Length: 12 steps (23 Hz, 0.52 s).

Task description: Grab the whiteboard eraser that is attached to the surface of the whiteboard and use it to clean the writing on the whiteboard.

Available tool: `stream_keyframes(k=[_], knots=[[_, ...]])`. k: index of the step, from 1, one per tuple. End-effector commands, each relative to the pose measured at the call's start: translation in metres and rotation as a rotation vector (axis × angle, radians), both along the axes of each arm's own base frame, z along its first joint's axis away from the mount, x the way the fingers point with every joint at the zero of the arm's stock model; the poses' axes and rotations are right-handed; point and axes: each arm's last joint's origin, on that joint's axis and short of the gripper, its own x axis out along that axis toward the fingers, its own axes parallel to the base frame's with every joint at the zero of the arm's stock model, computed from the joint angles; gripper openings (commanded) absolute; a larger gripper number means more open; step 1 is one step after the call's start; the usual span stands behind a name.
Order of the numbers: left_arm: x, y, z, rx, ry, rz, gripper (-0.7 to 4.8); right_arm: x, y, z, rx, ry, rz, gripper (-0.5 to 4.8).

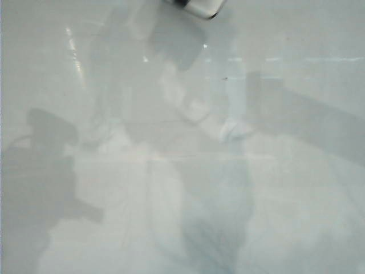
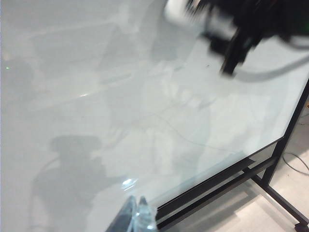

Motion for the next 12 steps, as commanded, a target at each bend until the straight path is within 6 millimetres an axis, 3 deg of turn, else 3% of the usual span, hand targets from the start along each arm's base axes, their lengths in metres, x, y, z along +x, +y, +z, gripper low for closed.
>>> stream_keyframes(k=[1,7,9,11,12], knots=[[0.0,0.0,0.002,-0.001,-0.016,-0.002,-0.05,-0.011,-0.055,0.029,0.221,-0.033,-0.093,3.04],[0.0,0.0,0.002,-0.001,-0.017,-0.002,-0.05,-0.032,-0.127,0.056,0.42,-0.124,-0.116,2.91],[0.0,0.0,0.002,-0.001,-0.017,-0.001,-0.05,-0.037,-0.149,0.059,0.484,-0.164,-0.117,2.91],[0.0,0.0,0.002,-0.002,-0.016,-0.005,-0.05,-0.048,-0.187,0.057,0.575,-0.274,-0.105,2.91],[0.0,0.0,0.002,-0.002,-0.016,-0.006,-0.05,-0.049,-0.194,0.055,0.586,-0.299,-0.097,2.91]])
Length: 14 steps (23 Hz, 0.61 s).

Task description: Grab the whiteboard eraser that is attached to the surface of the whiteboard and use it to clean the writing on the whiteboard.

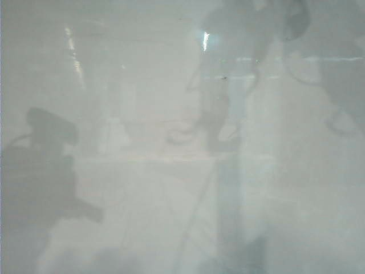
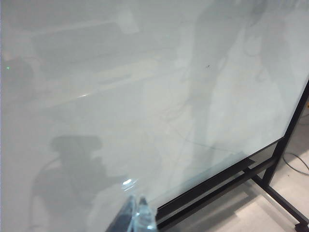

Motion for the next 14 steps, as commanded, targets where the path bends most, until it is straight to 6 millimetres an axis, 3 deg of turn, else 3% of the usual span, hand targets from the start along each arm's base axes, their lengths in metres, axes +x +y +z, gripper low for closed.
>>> stream_keyframes(k=[1,4,8,14], knots=[[0.0,0.0,0.002,-0.002,-0.016,-0.005,-0.05,-0.003,-0.019,-0.002,0.06,-0.123,0.055,2.91],[0.0,0.0,0.002,-0.003,-0.022,-0.004,-0.05,0.012,-0.053,-0.023,0.113,-0.2,0.064,2.91],[0.0,0.0,0.002,-0.006,-0.022,-0.005,-0.05,0.032,-0.076,-0.039,0.186,-0.207,0.04,2.9],[0.0,0.0,0.002,-0.006,-0.021,-0.005,-0.05,0.064,-0.09,-0.051,0.247,-0.233,0.081,2.77]])
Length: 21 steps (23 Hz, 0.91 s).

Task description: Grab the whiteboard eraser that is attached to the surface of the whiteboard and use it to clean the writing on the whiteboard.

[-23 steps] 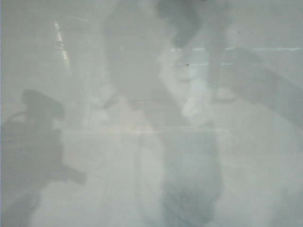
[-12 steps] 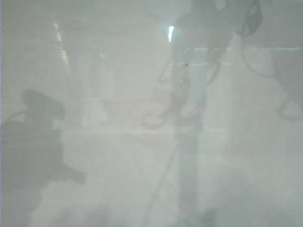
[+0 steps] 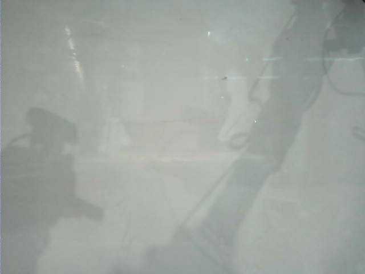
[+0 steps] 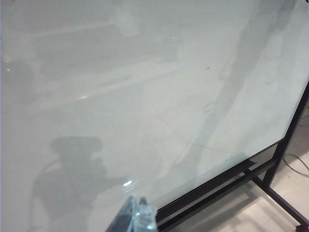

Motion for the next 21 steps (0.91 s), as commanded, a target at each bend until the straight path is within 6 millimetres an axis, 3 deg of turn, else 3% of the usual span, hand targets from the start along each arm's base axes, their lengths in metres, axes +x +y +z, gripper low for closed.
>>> stream_keyframes(k=[1,9,21], knots=[[0.0,0.0,0.002,-0.005,-0.014,-0.005,-0.05,0.017,0.002,0.002,0.041,-0.11,0.054,2.73],[0.0,0.0,0.002,-0.031,-0.001,0.0,-0.05,0.047,0.004,-0.019,0.093,-0.098,0.129,2.74],[0.0,0.0,0.016,-0.05,-0.157,-0.003,-0.05,0.047,0.011,-0.053,0.138,0.014,0.15,2.74]])
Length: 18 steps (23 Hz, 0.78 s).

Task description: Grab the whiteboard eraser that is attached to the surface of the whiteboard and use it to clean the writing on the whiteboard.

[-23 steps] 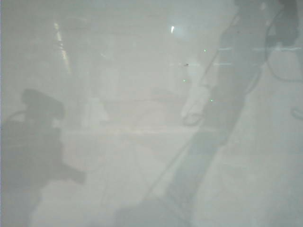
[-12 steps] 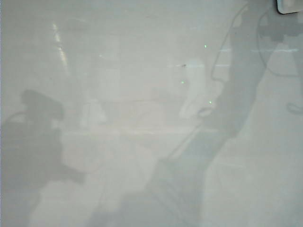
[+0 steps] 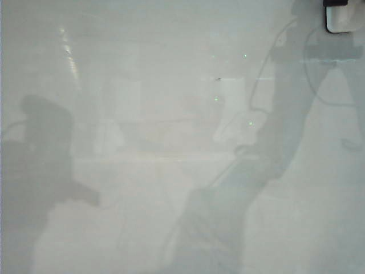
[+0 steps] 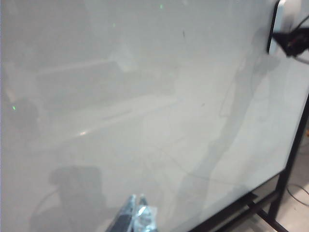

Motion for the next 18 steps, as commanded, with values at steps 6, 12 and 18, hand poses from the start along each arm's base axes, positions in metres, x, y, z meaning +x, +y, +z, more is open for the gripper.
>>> stream_keyframes(k=[6,12,18], knots=[[-0.001,0.0,0.002,-0.007,-0.019,-0.004,-0.05,-0.004,0.003,-0.008,-0.006,0.105,0.05,4.76],[-0.001,0.0,0.002,-0.003,-0.018,-0.001,-0.05,-0.037,0.003,0.011,-0.007,0.125,0.021,4.76],[0.002,0.0,0.0,0.0,-0.008,-0.001,-0.05,-0.088,0.001,0.02,-0.038,0.248,-0.018,3.83]])
